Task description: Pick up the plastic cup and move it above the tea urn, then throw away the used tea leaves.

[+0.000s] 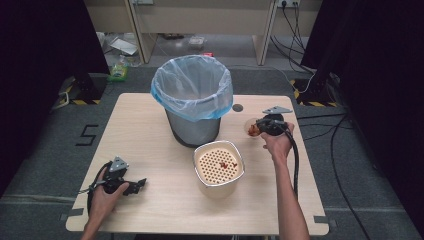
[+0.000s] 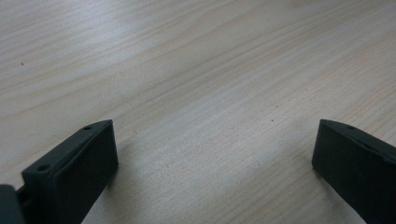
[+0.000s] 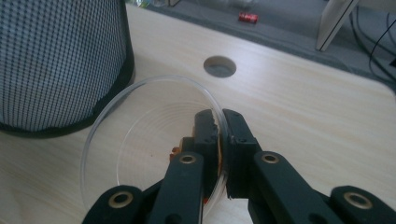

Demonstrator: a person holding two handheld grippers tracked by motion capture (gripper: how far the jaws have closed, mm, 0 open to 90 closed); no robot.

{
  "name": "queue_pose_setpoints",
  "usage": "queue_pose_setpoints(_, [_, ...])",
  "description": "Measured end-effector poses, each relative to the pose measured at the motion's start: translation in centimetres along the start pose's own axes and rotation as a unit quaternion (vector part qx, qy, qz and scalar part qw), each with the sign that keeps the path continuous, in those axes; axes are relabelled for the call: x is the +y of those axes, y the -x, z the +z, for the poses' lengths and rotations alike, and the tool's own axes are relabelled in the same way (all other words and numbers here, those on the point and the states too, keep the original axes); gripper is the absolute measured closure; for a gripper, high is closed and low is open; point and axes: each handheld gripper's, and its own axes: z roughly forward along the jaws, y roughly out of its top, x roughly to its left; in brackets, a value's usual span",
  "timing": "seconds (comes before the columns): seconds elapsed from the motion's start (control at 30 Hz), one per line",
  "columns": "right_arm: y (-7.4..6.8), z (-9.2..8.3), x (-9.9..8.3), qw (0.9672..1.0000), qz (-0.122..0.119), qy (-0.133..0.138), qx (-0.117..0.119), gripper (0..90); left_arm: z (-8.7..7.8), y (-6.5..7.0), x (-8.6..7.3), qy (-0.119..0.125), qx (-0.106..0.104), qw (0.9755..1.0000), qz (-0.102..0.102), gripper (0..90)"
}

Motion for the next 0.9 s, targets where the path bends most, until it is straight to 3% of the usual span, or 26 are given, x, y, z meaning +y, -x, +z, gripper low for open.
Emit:
queue_pose_setpoints(0.2, [-0.1,-1.8,1.0,0.9995,-0.018,0.023,-0.009,85.8,0.0,0.0,0.0,0.000,0.000,1.0000,0.000,0.0])
queue_pose_setpoints(0.53, [-1.9,-4.9,1.8,0.9961,-0.061,0.063,-0.003,85.6,0.0,0.0,0.0,0.000,0.000,1.0000,0.000,0.0])
queue_pose_setpoints(0.7, [-3.3,-6.5,2.0,0.9930,-0.078,0.088,0.002,85.5,0.0,0.0,0.0,0.000,0.000,1.0000,0.000,0.0])
queue_pose_setpoints(0.9, [-5.6,-8.6,2.1,0.9848,-0.118,0.127,-0.006,85.4,0.0,0.1,0.0,0.001,0.002,1.0000,0.000,0.0])
